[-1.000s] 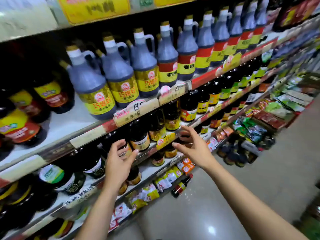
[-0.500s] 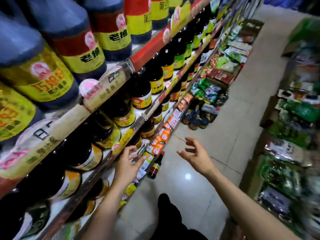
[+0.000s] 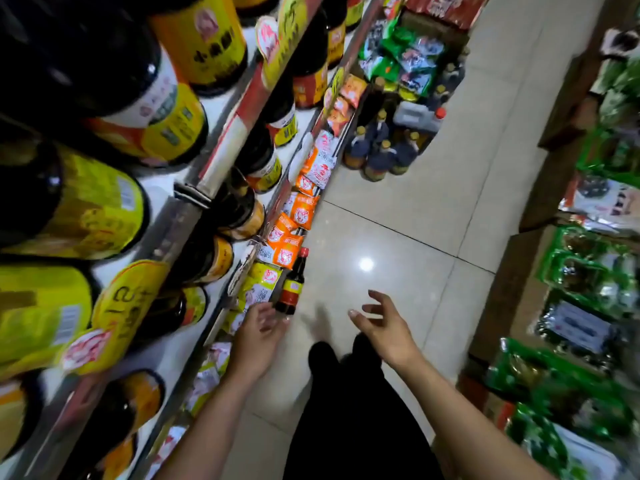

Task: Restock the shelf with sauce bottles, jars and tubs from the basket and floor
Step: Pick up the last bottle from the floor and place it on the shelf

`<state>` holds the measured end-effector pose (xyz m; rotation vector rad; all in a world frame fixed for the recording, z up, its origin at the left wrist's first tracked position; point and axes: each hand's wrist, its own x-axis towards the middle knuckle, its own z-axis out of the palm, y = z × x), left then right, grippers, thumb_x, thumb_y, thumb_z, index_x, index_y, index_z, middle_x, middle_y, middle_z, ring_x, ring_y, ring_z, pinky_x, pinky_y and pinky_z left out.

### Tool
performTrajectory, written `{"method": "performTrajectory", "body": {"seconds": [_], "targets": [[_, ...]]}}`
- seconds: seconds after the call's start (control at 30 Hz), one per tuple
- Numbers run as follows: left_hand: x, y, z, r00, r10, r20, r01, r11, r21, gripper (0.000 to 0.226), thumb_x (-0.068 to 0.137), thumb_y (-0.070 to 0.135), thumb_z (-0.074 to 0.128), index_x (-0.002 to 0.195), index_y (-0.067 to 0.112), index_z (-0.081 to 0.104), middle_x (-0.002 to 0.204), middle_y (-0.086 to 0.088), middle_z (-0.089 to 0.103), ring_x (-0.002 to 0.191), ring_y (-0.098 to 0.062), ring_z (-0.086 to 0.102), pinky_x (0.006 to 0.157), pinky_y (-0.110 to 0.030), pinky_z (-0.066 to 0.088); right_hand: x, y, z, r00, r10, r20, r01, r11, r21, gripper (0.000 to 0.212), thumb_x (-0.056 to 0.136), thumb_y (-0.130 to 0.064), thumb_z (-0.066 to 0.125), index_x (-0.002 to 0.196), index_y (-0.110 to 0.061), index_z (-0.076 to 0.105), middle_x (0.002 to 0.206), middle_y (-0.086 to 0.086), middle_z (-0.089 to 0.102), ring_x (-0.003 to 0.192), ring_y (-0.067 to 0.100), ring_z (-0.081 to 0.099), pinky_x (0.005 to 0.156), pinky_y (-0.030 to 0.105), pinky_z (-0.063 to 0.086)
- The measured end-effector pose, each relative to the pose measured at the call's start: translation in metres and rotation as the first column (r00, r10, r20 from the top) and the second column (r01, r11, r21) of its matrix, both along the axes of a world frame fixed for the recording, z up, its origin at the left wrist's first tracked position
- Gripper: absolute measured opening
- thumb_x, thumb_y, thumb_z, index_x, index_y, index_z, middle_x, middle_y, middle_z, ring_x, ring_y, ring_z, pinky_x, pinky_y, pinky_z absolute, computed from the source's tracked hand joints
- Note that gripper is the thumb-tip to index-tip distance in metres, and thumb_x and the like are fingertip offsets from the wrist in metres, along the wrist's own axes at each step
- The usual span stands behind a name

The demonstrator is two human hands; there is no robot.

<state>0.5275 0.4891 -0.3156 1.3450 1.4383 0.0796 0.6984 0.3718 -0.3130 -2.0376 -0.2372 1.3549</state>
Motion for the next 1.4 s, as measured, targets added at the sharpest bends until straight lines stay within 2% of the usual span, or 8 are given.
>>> {"method": "performTrajectory", "body": {"seconds": [0.17, 0.3, 0.47, 0.67, 0.9, 1.1, 1.27, 1.4], "targets": [[0.011, 0.005, -0.106, 0.996, -0.015, -0.086, 0.011, 0.999, -0.051, 0.030, 0.081, 0.006, 0.066, 0.106, 0.009, 0.050, 0.105, -0.012, 0.058, 0.091, -0.021, 0.055, 0.087, -0.034, 0.043, 0.007, 0.000, -0.095, 0.998, 0.026, -0.051, -0.030, 0.997, -0.071, 0.052, 0.086, -0.034, 0.061, 0.133, -0.024, 0.039, 0.117, -0.002, 0.053, 0.094, 0.012, 0.056, 0.062, 0.006, 0.040], [0.019, 0.014, -0.197, 0.992, 0.005, -0.124, -0.013, 0.998, -0.061, 0.067, 0.061, 0.039, 0.066, 0.116, 0.002, 0.050, 0.099, -0.006, 0.057, 0.097, -0.020, 0.055, 0.092, -0.037, 0.042, 0.009, 0.006, -0.181, 0.992, 0.065, -0.108, -0.075, 0.992, -0.096, 0.048, 0.089, -0.031, 0.058, 0.132, -0.023, 0.039, 0.107, -0.006, 0.052, 0.090, 0.010, 0.055, 0.062, 0.007, 0.041], [0.016, 0.015, -0.311, 0.974, 0.051, -0.219, -0.057, 0.998, -0.024, 0.040, 0.083, 0.006, 0.065, 0.116, -0.009, 0.048, 0.112, -0.020, 0.057, 0.103, -0.024, 0.056, 0.080, -0.021, 0.036, -0.008, 0.012, -0.287, 0.982, 0.046, -0.183, -0.068, 0.991, -0.114, 0.049, 0.088, -0.030, 0.059, 0.132, -0.018, 0.041, 0.114, 0.004, 0.056, 0.094, 0.015, 0.056, 0.068, 0.013, 0.044], [0.007, 0.016, -0.413, 0.930, -0.015, -0.367, 0.019, 1.000, 0.006, 0.047, 0.087, 0.019, 0.061, 0.127, 0.000, 0.046, 0.127, -0.019, 0.055, 0.115, -0.028, 0.054, 0.091, -0.030, 0.039, -0.031, 0.028, -0.401, 0.968, 0.142, -0.206, -0.170, 0.978, -0.122, 0.055, 0.086, -0.046, 0.057, 0.133, -0.023, 0.040, 0.116, 0.001, 0.057, 0.099, 0.015, 0.057, 0.078, 0.028, 0.048], [0.013, 0.035, -0.491, 0.923, 0.004, -0.385, 0.046, 0.991, 0.122, 0.062, 0.077, 0.016, 0.071, 0.130, 0.003, 0.044, 0.128, -0.020, 0.053, 0.116, -0.033, 0.052, 0.095, -0.040, 0.042, -0.035, 0.071, -0.487, 0.966, 0.160, -0.204, -0.187, 0.975, -0.122, 0.053, 0.087, -0.044, 0.056, 0.133, -0.022, 0.041, 0.121, 0.003, 0.057, 0.102, 0.018, 0.057, 0.065, 0.019, 0.045], [0.007, 0.043, -0.520, 0.920, -0.017, -0.390, 0.080, 0.986, 0.147, 0.078, 0.062, 0.026, 0.082, 0.130, 0.014, 0.045, 0.125, -0.013, 0.058, 0.113, -0.031, 0.055, 0.092, -0.046, 0.046, -0.049, 0.103, -0.527, 0.966, 0.123, -0.229, -0.145, 0.986, -0.079, 0.054, 0.086, -0.044, 0.058, 0.131, -0.018, 0.043, 0.115, 0.005, 0.061, 0.104, 0.020, 0.059, 0.083, 0.025, 0.043], [0.010, 0.046, -0.524, 0.909, -0.050, -0.414, 0.094, 0.992, 0.085, 0.071, 0.063, 0.023, 0.080, 0.125, 0.014, 0.046, 0.121, -0.016, 0.059, 0.106, -0.034, 0.057, 0.079, -0.035, 0.044, -0.053, 0.122, -0.531, 0.943, 0.075, -0.324, -0.084, 0.996, -0.015, 0.008, 0.085, -0.034, 0.064, 0.082, -0.029, 0.058, 0.086, -0.006, 0.063, 0.078, 0.008, 0.059, 0.081, 0.031, 0.050], [0.006, 0.032, -0.519, 0.928, -0.039, -0.370, 0.054, 0.998, 0.030, 0.067, 0.059, 0.023, 0.079, 0.119, 0.017, 0.049, 0.115, -0.014, 0.061, 0.099, -0.033, 0.060, 0.077, -0.037, 0.050, -0.058, 0.114, -0.526, 0.937, 0.019, -0.348, -0.026, 1.000, -0.016, 0.025, 0.076, -0.040, 0.072, 0.083, -0.029, 0.051, 0.082, -0.010, 0.061, 0.076, 0.005, 0.061, 0.074, 0.027, 0.054]]}}
